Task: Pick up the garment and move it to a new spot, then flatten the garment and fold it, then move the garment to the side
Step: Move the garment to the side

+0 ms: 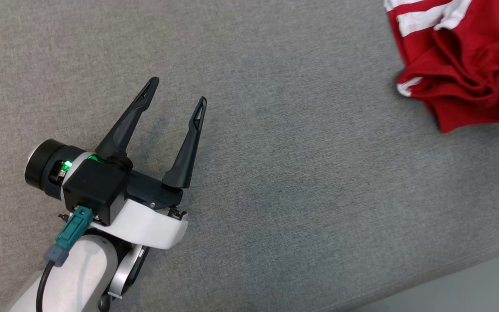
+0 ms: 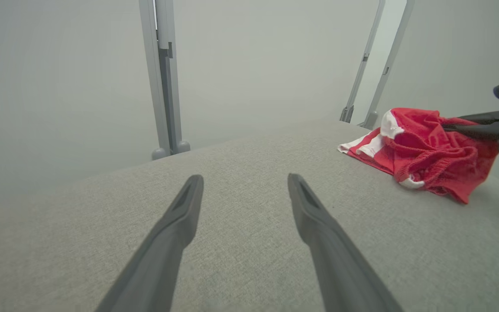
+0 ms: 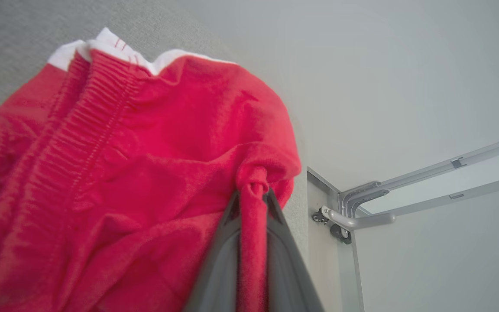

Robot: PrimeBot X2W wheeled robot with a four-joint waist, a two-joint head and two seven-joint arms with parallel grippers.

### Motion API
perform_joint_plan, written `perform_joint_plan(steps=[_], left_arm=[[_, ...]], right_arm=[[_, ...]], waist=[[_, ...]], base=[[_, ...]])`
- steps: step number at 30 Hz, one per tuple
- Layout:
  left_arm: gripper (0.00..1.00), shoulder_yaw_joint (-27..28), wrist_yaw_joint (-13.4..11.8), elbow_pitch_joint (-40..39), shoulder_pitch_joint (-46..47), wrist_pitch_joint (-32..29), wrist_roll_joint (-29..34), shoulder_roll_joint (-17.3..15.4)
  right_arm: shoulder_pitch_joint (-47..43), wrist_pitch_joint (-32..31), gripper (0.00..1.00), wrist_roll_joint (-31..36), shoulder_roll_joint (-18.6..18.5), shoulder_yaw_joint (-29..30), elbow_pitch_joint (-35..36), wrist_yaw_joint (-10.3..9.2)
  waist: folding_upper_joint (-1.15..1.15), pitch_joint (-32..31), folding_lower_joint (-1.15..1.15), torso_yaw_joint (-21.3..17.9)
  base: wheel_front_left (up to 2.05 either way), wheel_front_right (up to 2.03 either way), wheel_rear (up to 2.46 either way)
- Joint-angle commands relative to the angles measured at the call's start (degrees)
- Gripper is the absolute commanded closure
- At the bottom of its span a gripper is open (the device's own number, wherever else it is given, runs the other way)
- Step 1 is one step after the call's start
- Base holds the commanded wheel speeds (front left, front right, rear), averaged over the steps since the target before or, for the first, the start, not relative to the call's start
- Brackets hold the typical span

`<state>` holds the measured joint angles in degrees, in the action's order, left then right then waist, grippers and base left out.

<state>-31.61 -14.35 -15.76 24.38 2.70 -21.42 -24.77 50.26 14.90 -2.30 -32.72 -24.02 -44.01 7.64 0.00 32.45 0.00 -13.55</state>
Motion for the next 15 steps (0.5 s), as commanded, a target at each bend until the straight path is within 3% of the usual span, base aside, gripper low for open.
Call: perform_joint_plan(steps=[1, 5, 7, 8, 15], left_arm=[[0.0, 0.0, 0.2, 0.0, 1.2, -0.1, 0.2, -0.4], [0.0, 0.1, 0.2, 0.0, 1.4, -0.1, 0.2, -0.5], [0.0, 0.0, 0.2, 0.1, 1.7, -0.2, 0.1, -0.6], [0.0, 0.0, 0.2, 0.2, 1.7, -0.1, 0.1, -0.6], [0.0, 0.0, -0.1, 1.7, 0.3, 0.7, -0.9, -0.2]], right_arm=[[1.0, 0.4, 1.0, 0.7, -0.5, 1.0, -0.5, -0.28], [0.9, 0.4, 1.0, 1.6, 0.5, 4.0, -2.0, -0.28], [0.7, 0.4, 0.27, 2.4, 0.8, 6.1, -3.4, -0.28], [0.5, 0.4, 0.0, 2.7, 1.2, 7.1, -3.8, -0.28], [-2.7, 0.4, 0.0, 4.5, 4.0, 13.9, -2.5, -0.24]], waist=[[0.0, 0.8, 0.0, 0.5], [0.0, 1.5, 0.0, 0.9], [0.0, 1.6, 0.0, 1.1], [0.0, 1.6, 0.0, 1.1], [0.0, -0.9, 0.0, 1.1]], base=[[0.0, 0.0, 0.0], [0.0, 0.0, 0.0], [0.0, 0.0, 0.0], [0.0, 0.0, 0.0], [0.0, 0.0, 0.0]])
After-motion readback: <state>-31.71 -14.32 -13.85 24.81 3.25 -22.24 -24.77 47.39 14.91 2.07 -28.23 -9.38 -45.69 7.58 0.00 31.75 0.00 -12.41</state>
